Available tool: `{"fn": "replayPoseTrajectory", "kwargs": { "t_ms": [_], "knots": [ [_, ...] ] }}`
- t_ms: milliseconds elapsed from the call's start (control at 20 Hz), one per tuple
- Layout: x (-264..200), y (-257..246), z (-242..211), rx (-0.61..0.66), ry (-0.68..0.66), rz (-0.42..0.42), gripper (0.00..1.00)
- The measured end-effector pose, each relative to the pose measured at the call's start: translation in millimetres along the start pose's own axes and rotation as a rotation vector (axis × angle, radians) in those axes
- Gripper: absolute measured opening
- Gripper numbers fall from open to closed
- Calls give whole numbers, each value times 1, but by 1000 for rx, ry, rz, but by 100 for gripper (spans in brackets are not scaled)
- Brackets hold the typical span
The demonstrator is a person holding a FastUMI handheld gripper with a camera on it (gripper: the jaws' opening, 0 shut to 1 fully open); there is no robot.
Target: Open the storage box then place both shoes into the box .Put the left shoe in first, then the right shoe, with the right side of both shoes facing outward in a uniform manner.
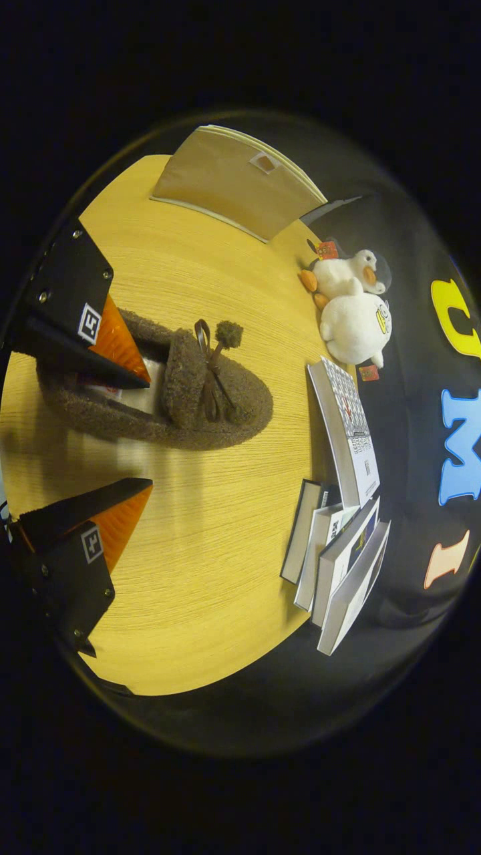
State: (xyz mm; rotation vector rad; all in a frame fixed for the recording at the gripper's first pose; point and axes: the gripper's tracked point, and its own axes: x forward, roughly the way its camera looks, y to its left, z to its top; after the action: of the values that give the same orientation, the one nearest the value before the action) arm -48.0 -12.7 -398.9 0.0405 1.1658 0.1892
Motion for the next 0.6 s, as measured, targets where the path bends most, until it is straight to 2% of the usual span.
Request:
{"fn": "replayPoseTrajectory", "kwargs": {
  "t_ms": [50, 100, 150, 250, 400, 450, 500, 600],
  "knots": [
    [0, -1, 2, 2, -3, -9, 78],
    [2, 0, 1, 6, 1, -8, 58],
    [1, 2, 2, 12, 9, -1, 50],
    [4, 3, -1, 19, 33, -16, 28],
    [5, 4, -1, 13, 66, -43, 30],
    [0, -6, 2, 37, 36, -109, 30],
    [4, -4, 0, 48, 53, -112, 2],
    [4, -2, 2, 50, 46, -118, 2]
  ]
}}
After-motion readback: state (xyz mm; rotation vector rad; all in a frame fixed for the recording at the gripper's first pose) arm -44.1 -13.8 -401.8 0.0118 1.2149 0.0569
